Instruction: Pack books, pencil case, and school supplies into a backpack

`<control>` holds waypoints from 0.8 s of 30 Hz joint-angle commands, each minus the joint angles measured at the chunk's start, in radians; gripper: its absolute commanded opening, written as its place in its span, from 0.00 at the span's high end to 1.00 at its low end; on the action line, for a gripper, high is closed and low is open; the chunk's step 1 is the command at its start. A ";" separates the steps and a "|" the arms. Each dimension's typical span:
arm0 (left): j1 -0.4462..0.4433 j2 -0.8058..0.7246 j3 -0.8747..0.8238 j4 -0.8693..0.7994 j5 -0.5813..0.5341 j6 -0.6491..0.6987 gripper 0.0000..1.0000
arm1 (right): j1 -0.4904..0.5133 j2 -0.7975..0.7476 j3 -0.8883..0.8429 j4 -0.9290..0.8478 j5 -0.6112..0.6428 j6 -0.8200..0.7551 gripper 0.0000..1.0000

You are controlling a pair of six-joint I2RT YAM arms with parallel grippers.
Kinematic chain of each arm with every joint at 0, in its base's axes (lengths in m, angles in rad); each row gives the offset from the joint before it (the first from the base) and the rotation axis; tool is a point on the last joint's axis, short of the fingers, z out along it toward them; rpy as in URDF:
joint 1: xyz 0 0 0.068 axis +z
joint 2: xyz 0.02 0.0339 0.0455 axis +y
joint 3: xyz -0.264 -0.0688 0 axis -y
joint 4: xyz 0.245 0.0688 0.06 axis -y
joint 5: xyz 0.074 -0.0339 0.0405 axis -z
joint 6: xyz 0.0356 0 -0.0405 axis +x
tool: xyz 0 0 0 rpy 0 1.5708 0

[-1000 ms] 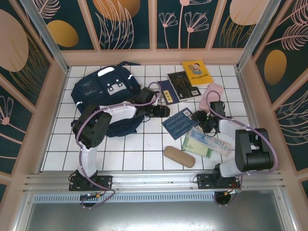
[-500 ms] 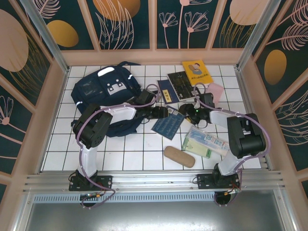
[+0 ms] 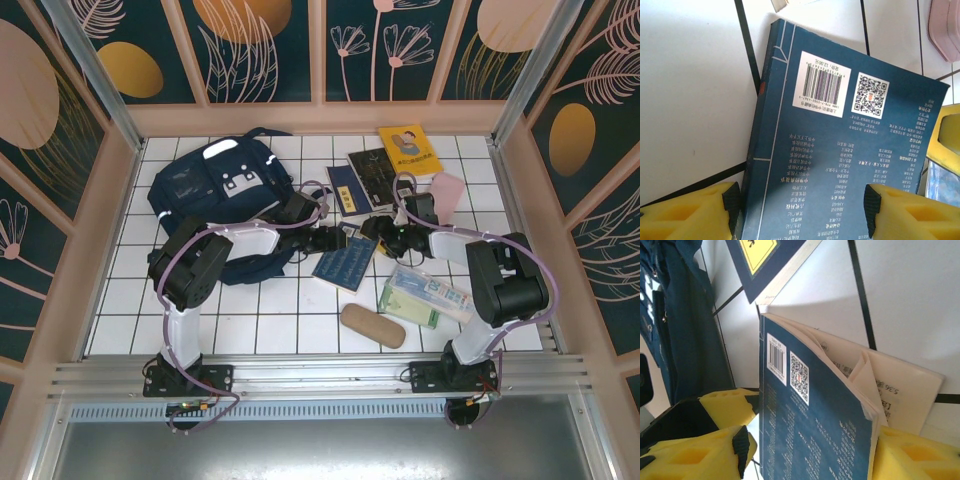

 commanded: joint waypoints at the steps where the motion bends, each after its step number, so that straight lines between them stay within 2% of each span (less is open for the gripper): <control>1: 0.001 -0.012 -0.018 -0.014 0.023 -0.019 0.33 | 0.028 0.012 -0.012 0.049 -0.058 0.024 0.41; 5: 0.000 -0.014 -0.015 -0.016 0.021 -0.014 0.33 | 0.054 -0.023 0.006 0.031 -0.055 0.027 0.45; 9: 0.002 -0.021 -0.015 -0.019 0.016 -0.012 0.33 | 0.073 -0.053 0.036 -0.043 -0.027 0.006 0.56; 11: 0.005 -0.025 -0.015 -0.022 0.014 -0.011 0.33 | 0.090 -0.061 0.053 -0.081 -0.014 -0.008 0.57; 17: 0.012 -0.032 -0.013 -0.027 0.011 -0.008 0.33 | 0.152 -0.089 0.117 -0.190 0.051 -0.045 0.58; 24: 0.026 -0.052 -0.020 -0.033 0.007 -0.011 0.33 | 0.174 -0.093 0.148 -0.250 0.104 -0.072 0.57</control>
